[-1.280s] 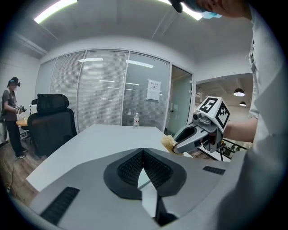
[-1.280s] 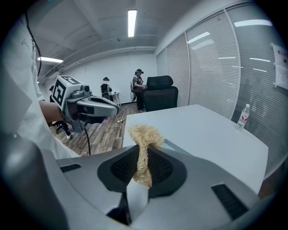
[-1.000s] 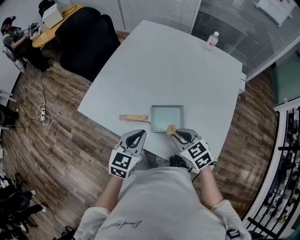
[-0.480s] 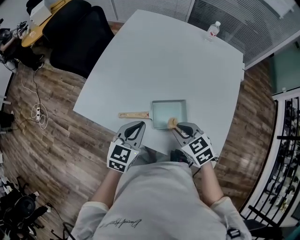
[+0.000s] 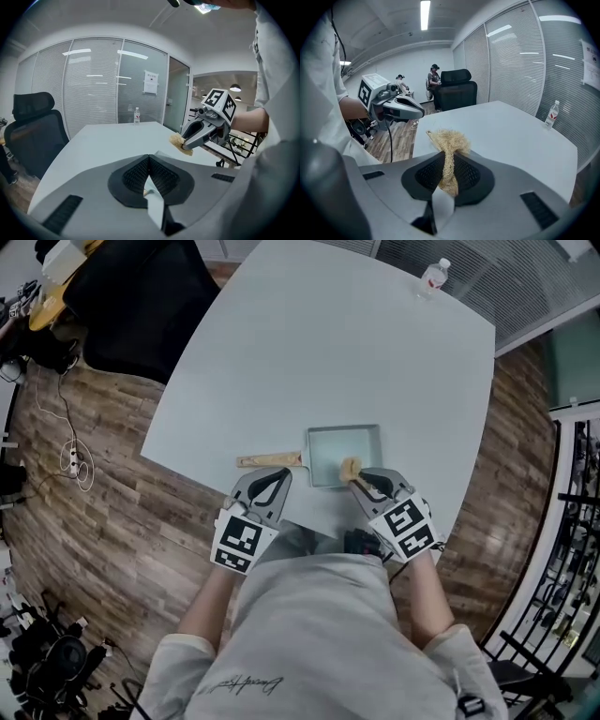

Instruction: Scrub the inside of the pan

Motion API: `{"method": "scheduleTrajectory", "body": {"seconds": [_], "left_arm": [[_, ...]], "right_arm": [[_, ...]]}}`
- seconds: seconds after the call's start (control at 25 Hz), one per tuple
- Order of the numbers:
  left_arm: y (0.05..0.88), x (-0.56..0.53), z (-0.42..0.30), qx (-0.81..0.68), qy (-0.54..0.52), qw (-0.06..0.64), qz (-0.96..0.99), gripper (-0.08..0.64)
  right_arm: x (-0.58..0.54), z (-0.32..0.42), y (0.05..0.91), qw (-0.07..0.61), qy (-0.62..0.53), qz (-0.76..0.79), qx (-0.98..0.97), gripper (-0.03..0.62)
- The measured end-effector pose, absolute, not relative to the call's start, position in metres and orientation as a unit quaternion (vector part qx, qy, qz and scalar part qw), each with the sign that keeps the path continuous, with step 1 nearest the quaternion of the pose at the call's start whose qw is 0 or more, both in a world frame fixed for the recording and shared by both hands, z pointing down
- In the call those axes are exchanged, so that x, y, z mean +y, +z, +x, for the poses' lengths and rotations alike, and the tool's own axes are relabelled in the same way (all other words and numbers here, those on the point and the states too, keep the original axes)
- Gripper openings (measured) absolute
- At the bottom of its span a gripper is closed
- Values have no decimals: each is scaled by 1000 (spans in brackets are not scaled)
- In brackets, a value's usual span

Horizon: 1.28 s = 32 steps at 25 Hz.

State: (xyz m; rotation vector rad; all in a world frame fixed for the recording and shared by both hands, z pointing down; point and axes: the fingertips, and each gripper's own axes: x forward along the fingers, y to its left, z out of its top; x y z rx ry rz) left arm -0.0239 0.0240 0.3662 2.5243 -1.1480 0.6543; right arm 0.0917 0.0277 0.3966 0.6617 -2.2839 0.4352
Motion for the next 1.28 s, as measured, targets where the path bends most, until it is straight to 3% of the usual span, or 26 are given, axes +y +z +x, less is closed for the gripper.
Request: {"method": "scheduleTrajectory", "body": {"seconds": [0.44, 0.96, 1.28], "left_arm": [[391, 5, -36, -363, 253, 146, 885, 12], [461, 15, -37, -220, 422, 63, 877, 16], [499, 23, -42, -131, 487, 42, 863, 158]], "right_arm": [[20, 87, 418, 380, 183, 242, -874, 69], [15, 83, 448, 418, 167, 222, -865, 69], [14, 81, 465, 440, 164, 209, -858, 69]]}}
